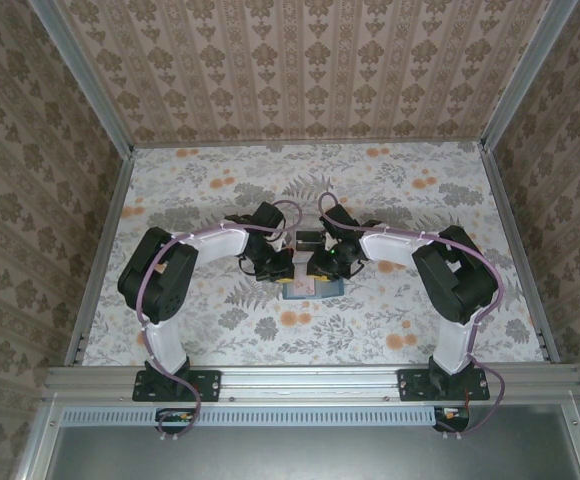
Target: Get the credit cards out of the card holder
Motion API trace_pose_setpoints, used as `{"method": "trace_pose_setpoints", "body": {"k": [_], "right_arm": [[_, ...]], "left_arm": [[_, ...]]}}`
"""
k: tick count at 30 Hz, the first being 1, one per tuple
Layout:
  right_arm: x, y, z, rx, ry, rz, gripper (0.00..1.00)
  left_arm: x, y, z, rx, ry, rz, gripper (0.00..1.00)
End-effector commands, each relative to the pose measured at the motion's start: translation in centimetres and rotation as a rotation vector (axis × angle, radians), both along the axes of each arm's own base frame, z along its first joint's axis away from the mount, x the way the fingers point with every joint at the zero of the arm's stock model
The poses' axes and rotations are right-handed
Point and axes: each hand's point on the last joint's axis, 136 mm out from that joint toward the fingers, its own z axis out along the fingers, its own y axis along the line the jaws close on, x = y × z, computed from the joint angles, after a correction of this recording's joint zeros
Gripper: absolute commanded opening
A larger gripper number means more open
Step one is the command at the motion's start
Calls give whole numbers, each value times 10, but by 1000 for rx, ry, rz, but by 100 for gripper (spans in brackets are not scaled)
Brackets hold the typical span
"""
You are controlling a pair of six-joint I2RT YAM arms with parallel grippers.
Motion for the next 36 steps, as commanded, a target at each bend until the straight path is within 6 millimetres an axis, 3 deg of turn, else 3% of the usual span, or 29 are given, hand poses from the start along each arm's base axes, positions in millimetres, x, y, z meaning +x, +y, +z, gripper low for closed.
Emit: {"method": "trace_pose_setpoints", "body": {"k": [1,18,24,36], "right_arm": [[-3,9,17,85,4,-6,22],[-1,11,17,130,4,-16,17],[0,-1,21,101,-17,-33,8],[-5,-42,24,-102,-43,0,6]], "left_arm": [[-12,18,-20,112,46,-18,1],[-12,17,-22,110,49,-18,1],[-13,19,-23,117,52,-16,1],[-12,20,-21,114,45,-14,1]]}}
